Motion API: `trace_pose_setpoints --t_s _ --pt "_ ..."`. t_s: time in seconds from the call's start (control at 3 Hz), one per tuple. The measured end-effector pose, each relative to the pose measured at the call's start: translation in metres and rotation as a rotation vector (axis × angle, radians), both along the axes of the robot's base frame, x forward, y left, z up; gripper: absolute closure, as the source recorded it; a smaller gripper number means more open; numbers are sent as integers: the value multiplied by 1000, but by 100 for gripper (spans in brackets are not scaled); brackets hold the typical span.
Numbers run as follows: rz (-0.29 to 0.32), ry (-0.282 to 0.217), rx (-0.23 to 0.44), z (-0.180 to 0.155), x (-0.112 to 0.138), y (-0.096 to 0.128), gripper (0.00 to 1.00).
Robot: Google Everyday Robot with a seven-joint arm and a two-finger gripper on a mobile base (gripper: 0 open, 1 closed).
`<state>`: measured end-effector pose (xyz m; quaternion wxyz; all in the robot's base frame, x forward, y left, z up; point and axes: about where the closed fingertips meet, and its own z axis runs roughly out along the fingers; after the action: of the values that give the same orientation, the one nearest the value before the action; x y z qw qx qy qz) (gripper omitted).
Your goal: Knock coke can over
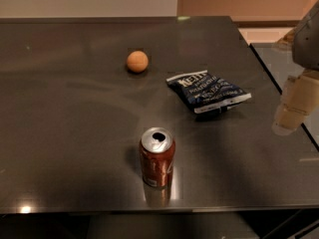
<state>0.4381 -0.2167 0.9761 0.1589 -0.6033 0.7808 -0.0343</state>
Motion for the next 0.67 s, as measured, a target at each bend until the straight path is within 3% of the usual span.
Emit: trace_pose_setpoints --t_s 0.33,0.67 --pt "0 0 0 0 0 0 0" --pt "41 14 47 0 1 14 0"
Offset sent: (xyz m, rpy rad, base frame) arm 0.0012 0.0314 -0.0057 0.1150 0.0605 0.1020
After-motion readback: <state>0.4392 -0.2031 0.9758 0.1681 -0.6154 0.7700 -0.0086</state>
